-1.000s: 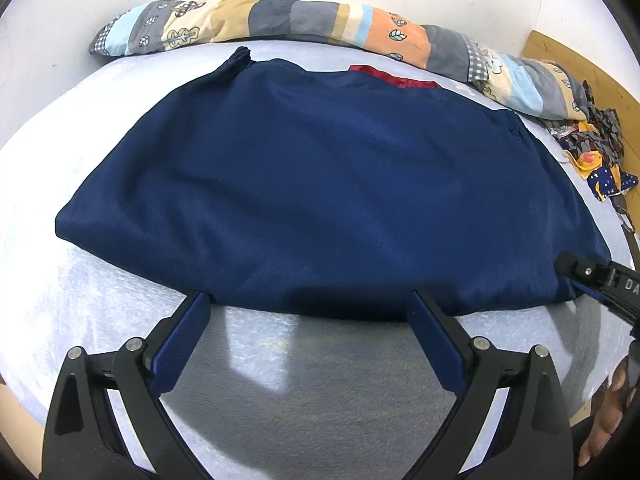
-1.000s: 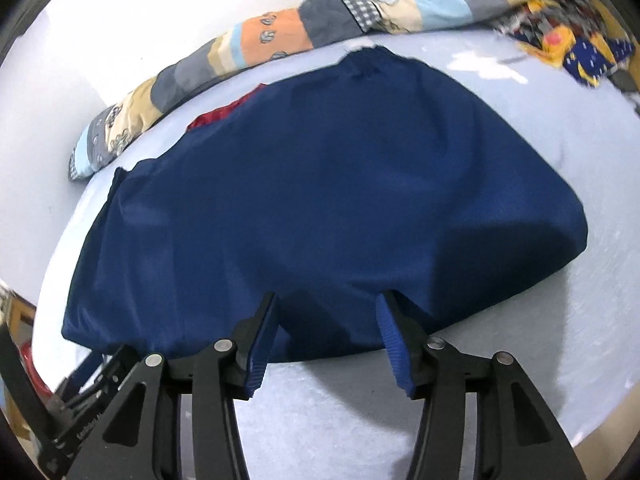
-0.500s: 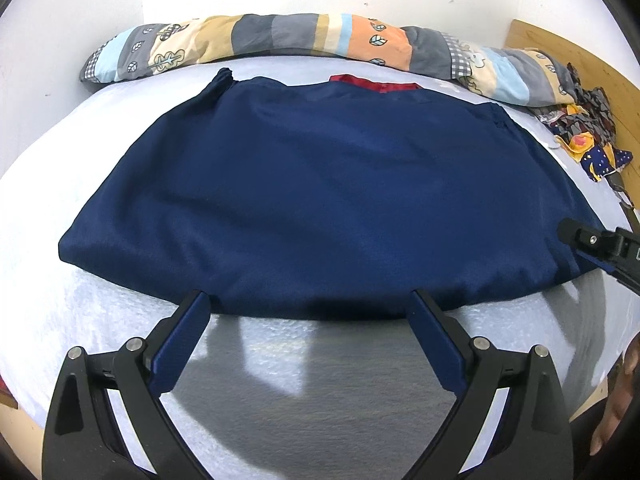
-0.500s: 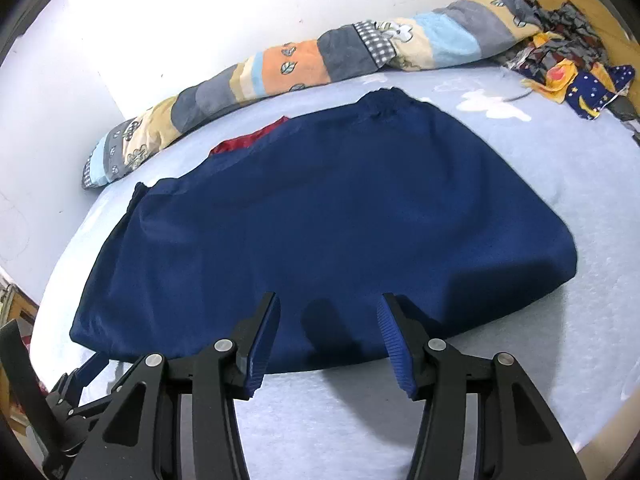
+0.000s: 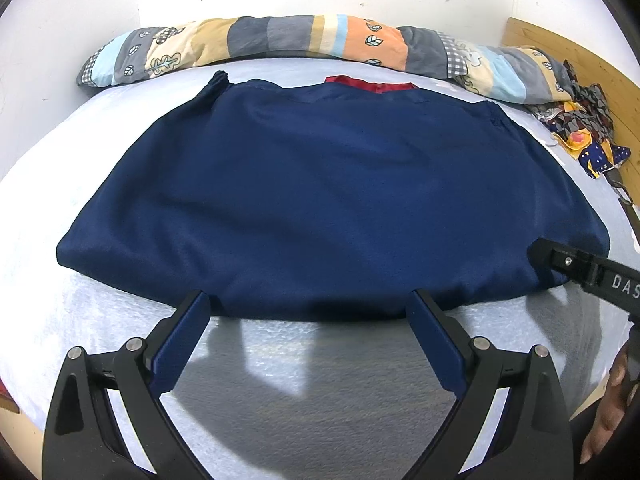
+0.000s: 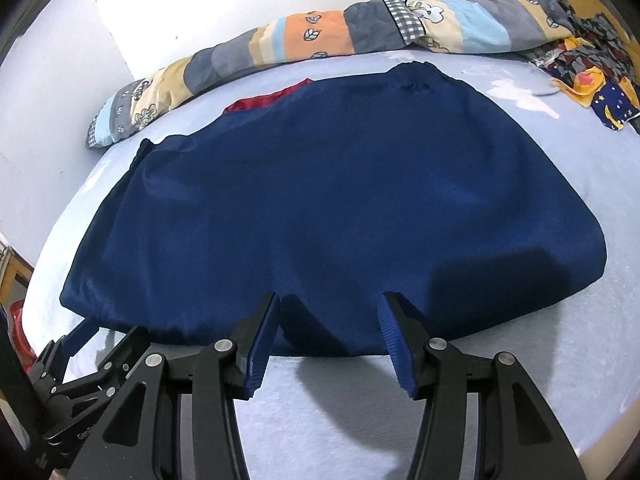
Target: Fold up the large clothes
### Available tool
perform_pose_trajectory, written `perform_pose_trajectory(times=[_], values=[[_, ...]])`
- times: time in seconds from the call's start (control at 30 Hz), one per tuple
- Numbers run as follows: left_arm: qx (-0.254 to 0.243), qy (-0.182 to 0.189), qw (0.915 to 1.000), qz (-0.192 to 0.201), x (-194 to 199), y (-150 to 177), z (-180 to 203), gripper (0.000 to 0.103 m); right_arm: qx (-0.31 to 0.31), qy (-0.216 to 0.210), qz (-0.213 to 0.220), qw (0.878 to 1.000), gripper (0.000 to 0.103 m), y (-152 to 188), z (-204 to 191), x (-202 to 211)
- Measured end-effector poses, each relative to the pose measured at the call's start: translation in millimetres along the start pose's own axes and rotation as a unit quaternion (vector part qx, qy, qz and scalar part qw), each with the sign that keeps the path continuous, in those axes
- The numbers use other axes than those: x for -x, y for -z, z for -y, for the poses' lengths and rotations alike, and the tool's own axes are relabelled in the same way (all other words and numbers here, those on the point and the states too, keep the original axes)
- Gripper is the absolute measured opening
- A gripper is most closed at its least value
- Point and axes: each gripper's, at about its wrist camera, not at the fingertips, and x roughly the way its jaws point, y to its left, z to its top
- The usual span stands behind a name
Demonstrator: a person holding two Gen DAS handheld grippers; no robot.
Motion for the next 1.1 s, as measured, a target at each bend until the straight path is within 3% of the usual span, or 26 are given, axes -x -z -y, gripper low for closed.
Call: perform_pose_trajectory(times=[0.17,0.33,0.53,0.7,0.9,1.1], values=[[-0.002,0.001,1.0000,0.002,1.0,-0.1,0.4,0.099,-0.025,0.001,0.032,0.999,0.053,-3.6,9.4,11.4],[-0.007,0.001,1.0000,0.006,2.7,0.2,0.8,0.099,-0.055,-0.008,0.009,0.998,0.053,-5.9,19.9,3.0],[-0.017,-0.001,0.9998,0.010,4.0,0.5,3.0,0.099,-0.013,0.003,-0.013,1.000,0.056,-2.4,4.9,-4.9],[-0.023,-0.001,0.9997,0.011,4.2,0.3,3.3,0.099,-0.001,0.005,-0.006,1.000,0.056,-0.4,0.5,-2.3],[-0.024,-0.002,0.9996,0.012,4.9,0.4,3.3,0.099,-0.055,0.008,0.033,0.998,0.055,-7.5,22.3,11.7],[-0.025,-0.001,0.9996,0.012,5.2,0.8,3.6,0.099,-0.131,-0.021,-0.006,0.991,0.055,-11.0,51.8,-2.4]])
